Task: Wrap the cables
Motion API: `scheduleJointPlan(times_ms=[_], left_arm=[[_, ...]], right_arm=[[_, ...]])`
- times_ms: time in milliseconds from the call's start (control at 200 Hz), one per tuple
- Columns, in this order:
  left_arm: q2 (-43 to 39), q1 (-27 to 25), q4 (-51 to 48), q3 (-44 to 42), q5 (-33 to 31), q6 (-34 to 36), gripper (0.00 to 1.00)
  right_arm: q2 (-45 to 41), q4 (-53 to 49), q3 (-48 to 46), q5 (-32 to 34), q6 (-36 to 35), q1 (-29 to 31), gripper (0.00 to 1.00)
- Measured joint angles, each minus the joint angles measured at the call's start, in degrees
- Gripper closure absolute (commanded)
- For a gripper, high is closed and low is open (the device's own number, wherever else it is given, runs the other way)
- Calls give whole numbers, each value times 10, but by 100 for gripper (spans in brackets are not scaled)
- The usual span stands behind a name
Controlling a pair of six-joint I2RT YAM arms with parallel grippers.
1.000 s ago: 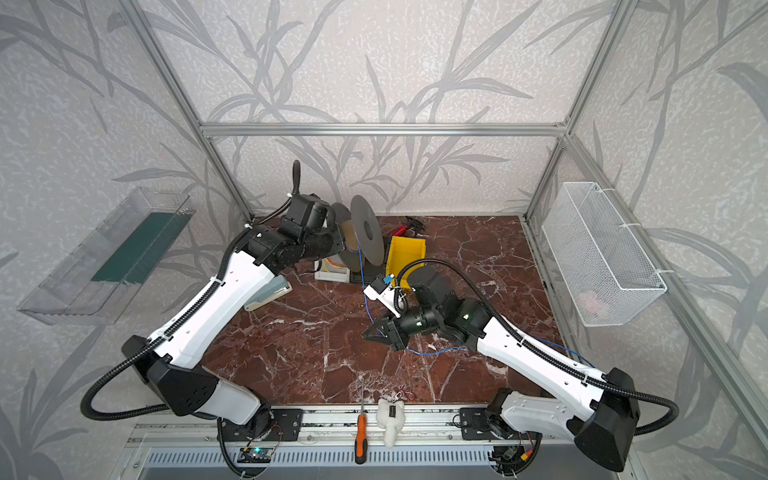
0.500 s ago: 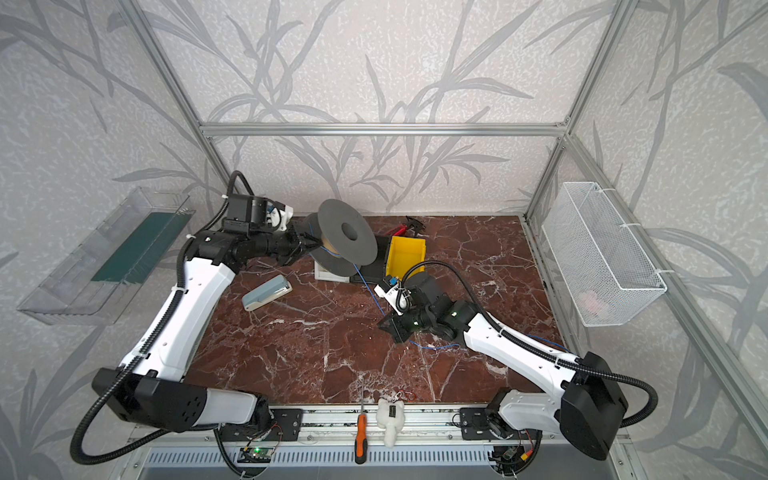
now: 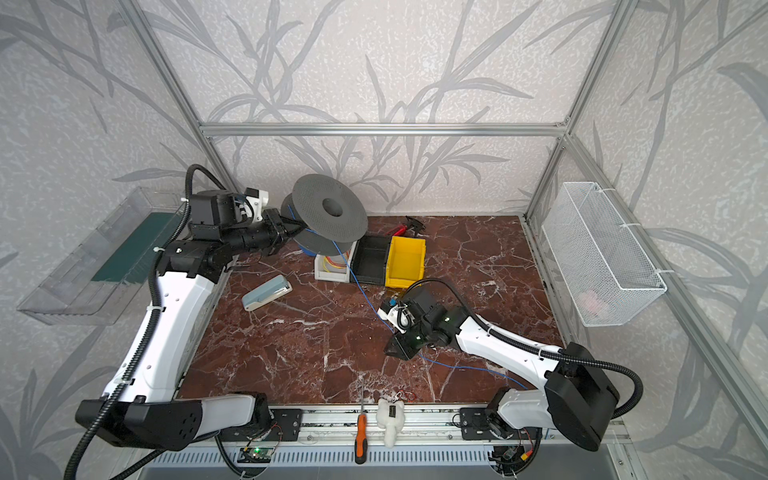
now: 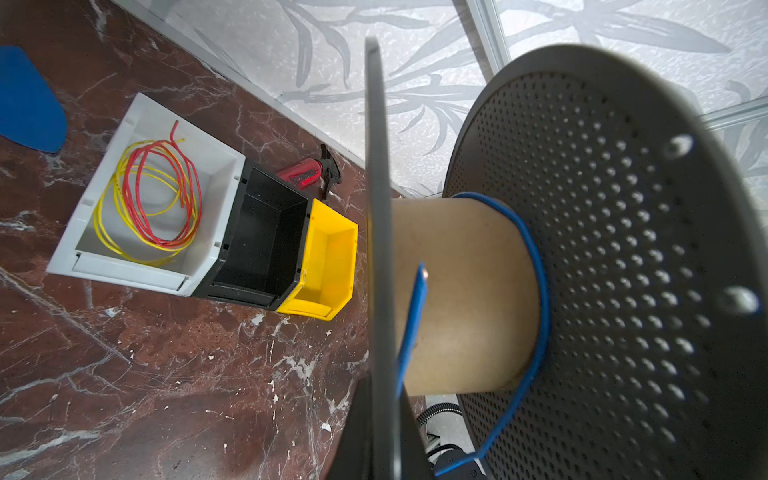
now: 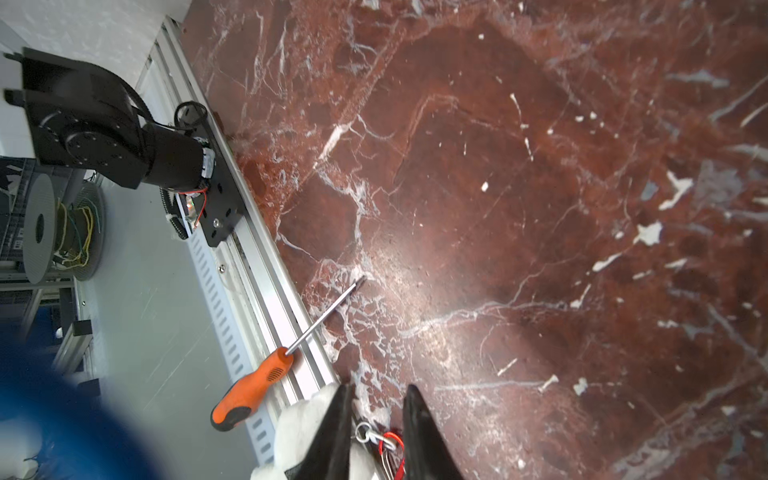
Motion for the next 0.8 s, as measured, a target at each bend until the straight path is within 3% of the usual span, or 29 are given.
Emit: scheduleJointPlan(times_ms=[90, 390, 525, 670, 800], left_arm=[[0, -1, -1, 0, 1, 1, 100], [-10, 55, 5, -16, 52, 1, 100], [-44, 94, 63, -69, 122, -23, 100], [-81, 98, 146, -123, 198, -44, 100], [-135, 100, 95, -134, 220, 31, 100]], right_arm=[[-5, 2, -6, -1, 4, 0, 100], [-29, -16, -16, 42, -6, -22, 100], [-9, -41, 10, 42, -16, -105, 100], [24, -56, 60, 31, -16, -198, 100], [54, -81, 114, 26, -21, -256, 100]])
